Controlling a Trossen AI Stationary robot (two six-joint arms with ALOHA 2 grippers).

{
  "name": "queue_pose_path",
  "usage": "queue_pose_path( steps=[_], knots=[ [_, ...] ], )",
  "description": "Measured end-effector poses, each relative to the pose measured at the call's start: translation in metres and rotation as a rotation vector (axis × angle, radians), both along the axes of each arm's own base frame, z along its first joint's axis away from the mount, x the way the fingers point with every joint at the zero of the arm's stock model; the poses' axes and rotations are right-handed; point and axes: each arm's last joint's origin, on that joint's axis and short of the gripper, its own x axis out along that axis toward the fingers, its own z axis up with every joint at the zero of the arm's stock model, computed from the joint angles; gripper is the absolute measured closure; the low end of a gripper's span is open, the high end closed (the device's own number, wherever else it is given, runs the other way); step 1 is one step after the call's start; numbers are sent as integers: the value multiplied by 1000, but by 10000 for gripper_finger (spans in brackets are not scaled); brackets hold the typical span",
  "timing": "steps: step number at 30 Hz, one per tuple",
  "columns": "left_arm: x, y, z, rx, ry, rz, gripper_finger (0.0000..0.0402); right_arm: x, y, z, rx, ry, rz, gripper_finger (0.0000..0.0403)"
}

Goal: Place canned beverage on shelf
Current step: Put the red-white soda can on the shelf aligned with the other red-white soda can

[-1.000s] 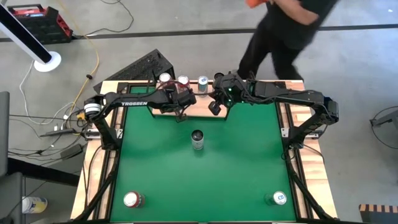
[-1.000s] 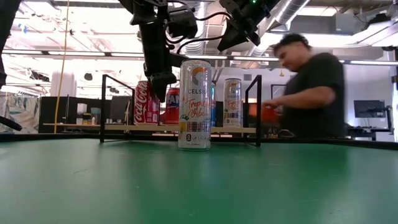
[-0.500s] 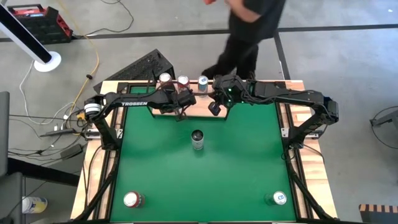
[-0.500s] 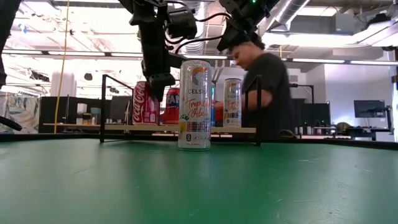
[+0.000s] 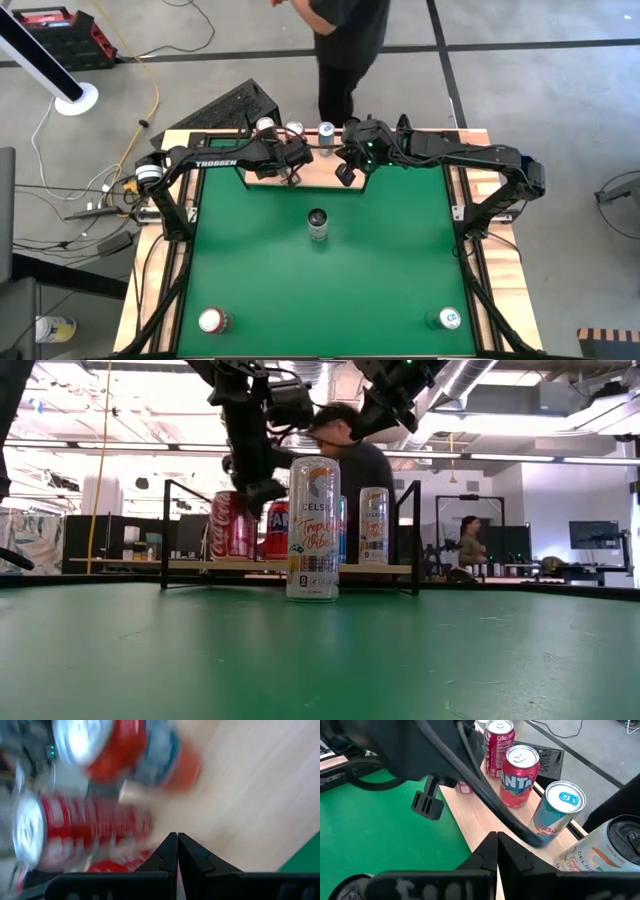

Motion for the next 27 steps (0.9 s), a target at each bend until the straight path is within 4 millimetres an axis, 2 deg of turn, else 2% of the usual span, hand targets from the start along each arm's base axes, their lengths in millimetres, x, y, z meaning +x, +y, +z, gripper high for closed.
queue_pose_path(
  steps=[11,15,21,24,27],
  knots=[
    [-2,2,-1,-11,-3,24,401,0,0,0,1,2,0,379],
    [2,-6,3,-8,-25,-17,401,-1,0,0,2,2,-1,370],
    [-5,-24,42,-6,-144,-97,401,0,0,0,-3,5,3,383],
    [-21,-27,67,-5,-234,-100,401,0,0,0,-3,4,3,381],
    [-45,-19,89,9,-290,-59,401,0,-1,1,0,-5,0,372]
  ],
)
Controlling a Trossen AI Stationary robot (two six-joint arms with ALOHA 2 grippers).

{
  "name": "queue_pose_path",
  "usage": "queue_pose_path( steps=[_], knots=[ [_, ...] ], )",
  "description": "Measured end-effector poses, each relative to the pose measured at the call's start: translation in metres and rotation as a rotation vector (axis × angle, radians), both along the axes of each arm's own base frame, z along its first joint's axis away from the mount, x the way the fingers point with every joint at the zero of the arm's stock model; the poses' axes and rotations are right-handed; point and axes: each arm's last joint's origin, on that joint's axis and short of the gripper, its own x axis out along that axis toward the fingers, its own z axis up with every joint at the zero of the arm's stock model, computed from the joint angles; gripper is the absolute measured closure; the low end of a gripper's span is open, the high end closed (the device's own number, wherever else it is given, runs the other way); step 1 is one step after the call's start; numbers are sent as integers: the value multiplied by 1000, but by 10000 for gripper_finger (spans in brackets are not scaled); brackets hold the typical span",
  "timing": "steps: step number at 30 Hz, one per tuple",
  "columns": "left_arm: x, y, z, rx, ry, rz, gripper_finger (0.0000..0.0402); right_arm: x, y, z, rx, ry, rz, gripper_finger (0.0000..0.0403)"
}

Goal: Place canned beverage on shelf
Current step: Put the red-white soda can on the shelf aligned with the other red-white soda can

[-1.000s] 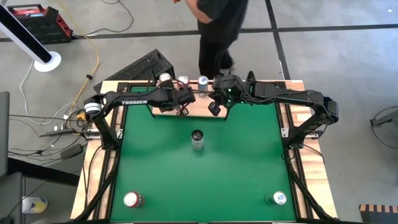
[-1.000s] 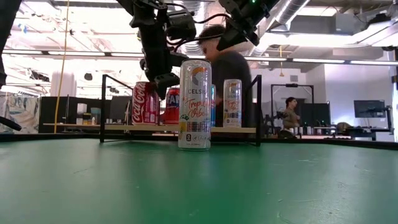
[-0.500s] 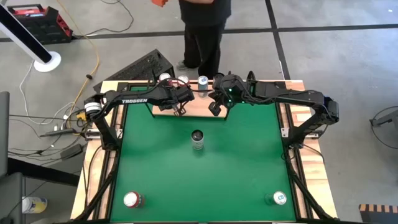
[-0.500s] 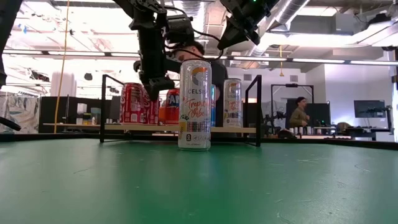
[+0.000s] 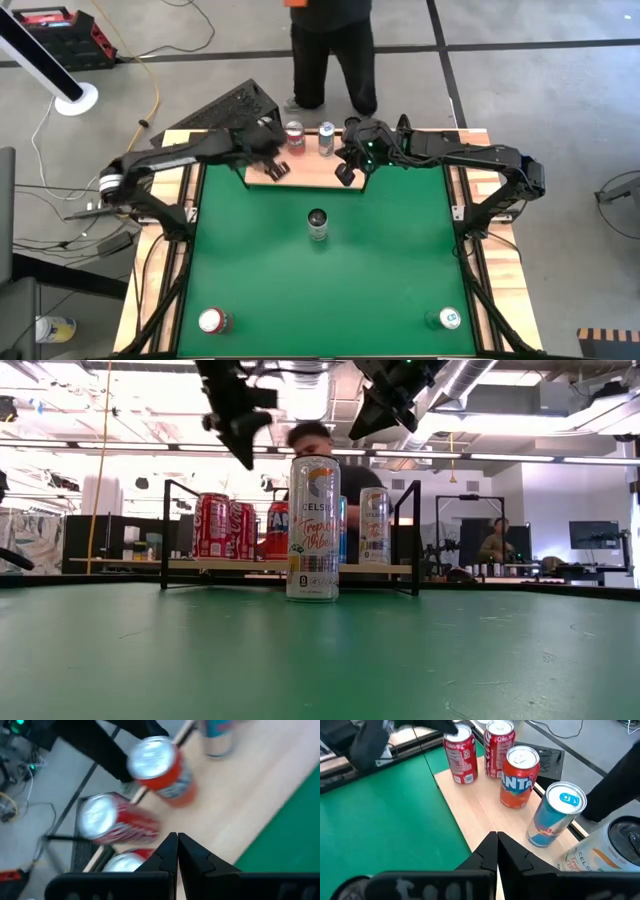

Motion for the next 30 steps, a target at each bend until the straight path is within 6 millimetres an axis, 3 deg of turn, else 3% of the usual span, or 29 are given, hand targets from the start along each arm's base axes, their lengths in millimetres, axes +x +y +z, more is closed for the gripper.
queue_pose_path(
  steps=[8,16,22,26,30],
  knots=[
    [-64,37,20,-187,-55,97,401,9,9,9,57,-139,95,385],
    [-133,32,44,-163,-198,256,401,14,20,8,54,-149,125,371],
    [-173,59,-2,-361,-368,417,401,16,25,8,53,-155,140,386],
    [-187,74,-36,-542,-489,452,401,16,28,7,56,-143,146,374],
    [-198,80,-51,-630,-620,461,401,15,29,5,61,-120,149,369]
  ],
)
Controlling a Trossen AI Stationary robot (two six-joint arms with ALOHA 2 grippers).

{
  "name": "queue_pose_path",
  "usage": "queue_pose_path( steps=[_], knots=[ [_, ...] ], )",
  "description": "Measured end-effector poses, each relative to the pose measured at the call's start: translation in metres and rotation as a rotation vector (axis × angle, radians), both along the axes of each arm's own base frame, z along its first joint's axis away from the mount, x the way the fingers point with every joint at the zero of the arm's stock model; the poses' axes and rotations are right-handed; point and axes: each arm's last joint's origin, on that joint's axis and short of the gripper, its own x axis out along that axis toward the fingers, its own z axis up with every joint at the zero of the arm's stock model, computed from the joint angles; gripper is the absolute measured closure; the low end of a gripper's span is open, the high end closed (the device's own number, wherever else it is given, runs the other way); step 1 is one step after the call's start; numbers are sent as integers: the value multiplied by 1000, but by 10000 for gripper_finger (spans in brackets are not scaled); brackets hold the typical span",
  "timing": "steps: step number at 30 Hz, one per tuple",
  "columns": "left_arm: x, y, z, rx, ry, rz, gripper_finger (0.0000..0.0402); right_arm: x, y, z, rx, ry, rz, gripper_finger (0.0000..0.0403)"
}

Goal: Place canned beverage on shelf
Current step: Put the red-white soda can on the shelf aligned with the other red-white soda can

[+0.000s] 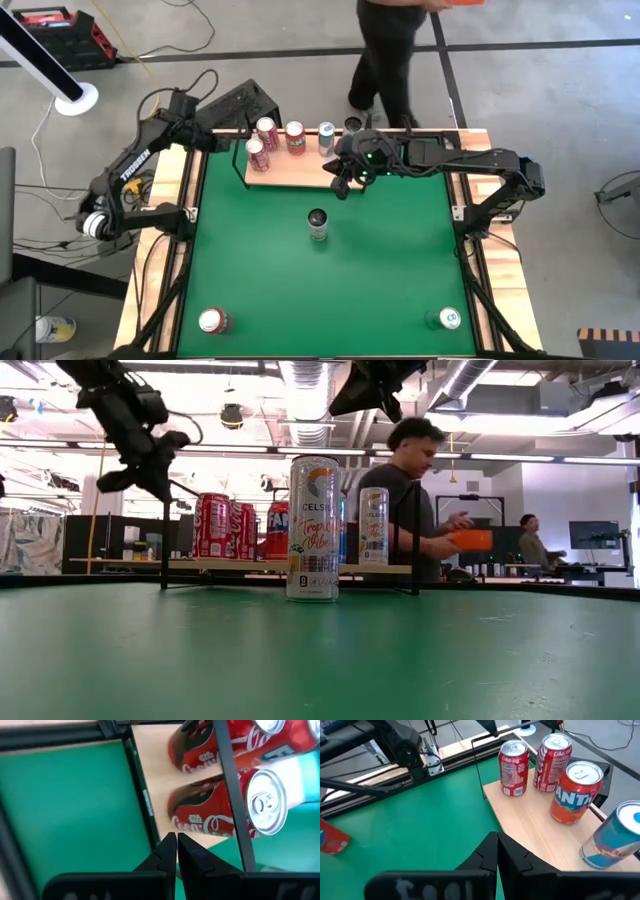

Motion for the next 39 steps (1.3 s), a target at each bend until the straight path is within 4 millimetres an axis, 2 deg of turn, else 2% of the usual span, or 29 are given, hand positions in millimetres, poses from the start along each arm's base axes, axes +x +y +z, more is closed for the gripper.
queue_pose_path(
  steps=[7,13,20,29,34,39],
  knots=[
    [-7,9,-19,-26,-109,5,401,0,0,0,-8,8,7,385],
    [-4,11,-40,-36,-230,-13,401,0,0,0,-8,8,7,367],
    [1,8,-59,-82,-314,19,401,0,0,0,-11,7,8,386],
    [22,6,-56,-7,-284,12,401,0,0,0,-14,1,10,371],
    [27,4,-56,-4,-272,3,401,0,0,0,-15,1,11,386],
    [31,0,-58,-27,-272,-54,401,0,0,0,-15,1,11,371]
  ],
)
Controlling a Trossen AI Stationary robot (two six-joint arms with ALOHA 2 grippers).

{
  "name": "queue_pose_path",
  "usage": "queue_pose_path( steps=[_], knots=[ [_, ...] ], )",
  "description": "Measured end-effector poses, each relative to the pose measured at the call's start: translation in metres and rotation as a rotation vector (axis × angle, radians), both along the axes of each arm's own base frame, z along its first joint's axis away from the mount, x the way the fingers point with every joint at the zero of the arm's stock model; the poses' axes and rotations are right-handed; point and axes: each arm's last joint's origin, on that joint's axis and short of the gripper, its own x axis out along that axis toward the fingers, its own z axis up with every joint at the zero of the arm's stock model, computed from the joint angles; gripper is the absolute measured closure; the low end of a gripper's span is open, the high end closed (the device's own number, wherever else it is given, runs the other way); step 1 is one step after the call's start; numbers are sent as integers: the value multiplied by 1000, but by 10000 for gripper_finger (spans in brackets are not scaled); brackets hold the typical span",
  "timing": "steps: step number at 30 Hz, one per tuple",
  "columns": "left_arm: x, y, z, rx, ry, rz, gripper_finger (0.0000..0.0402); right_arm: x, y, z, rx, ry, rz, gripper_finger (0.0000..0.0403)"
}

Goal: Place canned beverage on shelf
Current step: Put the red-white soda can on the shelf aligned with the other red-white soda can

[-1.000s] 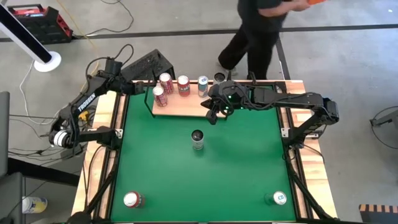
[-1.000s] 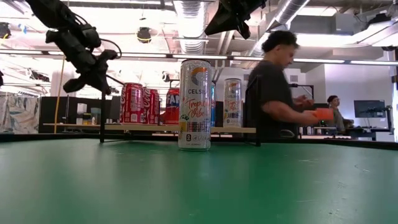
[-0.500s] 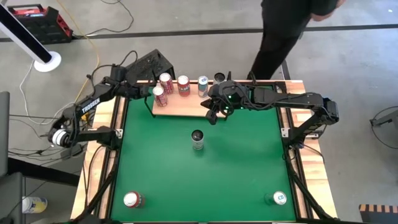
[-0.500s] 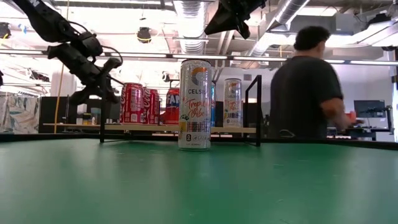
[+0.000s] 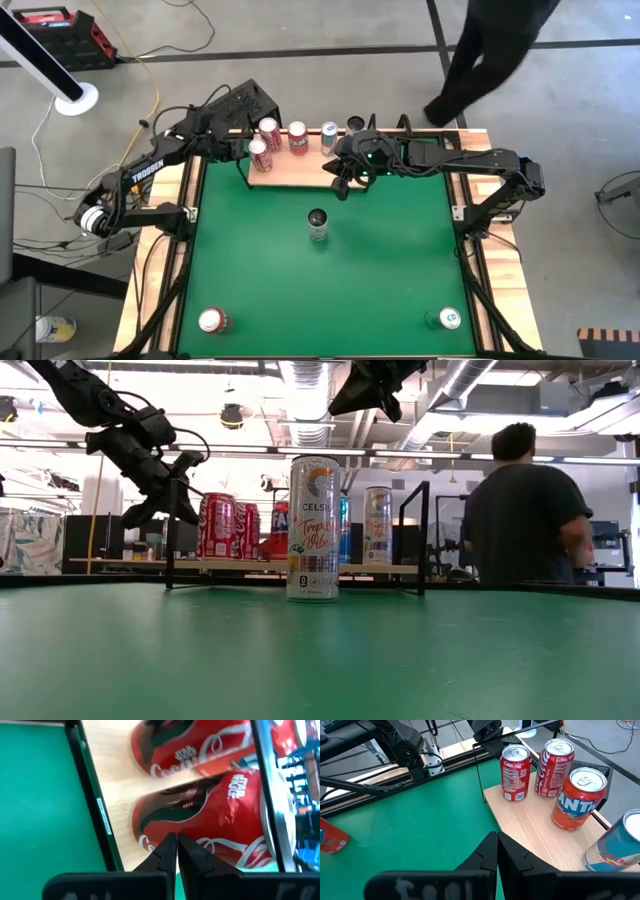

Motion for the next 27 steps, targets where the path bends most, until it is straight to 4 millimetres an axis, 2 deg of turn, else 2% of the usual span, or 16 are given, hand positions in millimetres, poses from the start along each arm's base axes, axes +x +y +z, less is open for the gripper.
queue_pose_path(
  steps=[3,9,12,16,19,23,27],
  knots=[
    [1,-2,-1,-9,0,-30,401,0,0,0,0,0,0,367],
    [2,-3,-1,-3,-1,-53,401,0,0,0,0,0,1,386],
    [2,-4,-2,-7,0,-76,401,0,0,0,0,0,1,381],
    [0,-3,-3,10,59,-23,402,0,0,0,1,0,0,367],
    [1,-3,-3,20,70,-20,401,0,0,0,1,0,1,372],
    [6,-6,-3,50,92,-40,401,0,0,0,1,0,1,386],
    [15,-6,1,106,69,-74,401,0,0,0,1,0,1,378]
  ],
)
